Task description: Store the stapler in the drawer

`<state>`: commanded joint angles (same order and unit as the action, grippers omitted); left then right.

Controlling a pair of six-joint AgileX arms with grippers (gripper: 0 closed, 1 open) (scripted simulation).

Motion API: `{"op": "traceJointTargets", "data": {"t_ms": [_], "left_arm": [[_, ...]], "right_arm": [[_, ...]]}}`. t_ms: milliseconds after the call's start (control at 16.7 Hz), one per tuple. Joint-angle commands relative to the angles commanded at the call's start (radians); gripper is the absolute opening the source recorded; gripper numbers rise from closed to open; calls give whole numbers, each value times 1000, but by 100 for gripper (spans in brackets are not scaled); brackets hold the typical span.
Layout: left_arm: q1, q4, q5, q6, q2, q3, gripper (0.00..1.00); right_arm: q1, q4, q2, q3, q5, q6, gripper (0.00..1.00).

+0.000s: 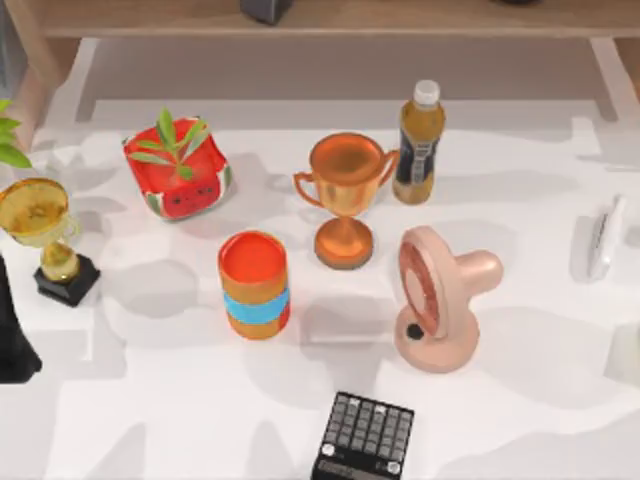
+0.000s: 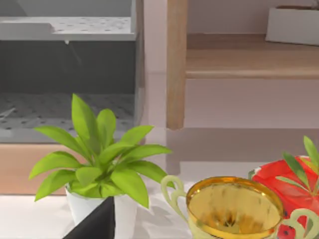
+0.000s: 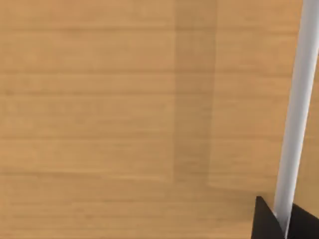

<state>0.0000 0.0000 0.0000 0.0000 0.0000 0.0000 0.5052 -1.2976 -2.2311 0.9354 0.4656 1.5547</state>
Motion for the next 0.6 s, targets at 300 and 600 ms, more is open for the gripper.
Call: {"op": "traceJointTargets", "data": {"t_ms": [300,600], "left_arm": [[0,0,0,0,0,0,100],[0,0,0,0,0,0,100]], "right_arm": [[6,-10,6,-12,2,-1,0],[63,-103,71,-183,63,-3,0]]}}
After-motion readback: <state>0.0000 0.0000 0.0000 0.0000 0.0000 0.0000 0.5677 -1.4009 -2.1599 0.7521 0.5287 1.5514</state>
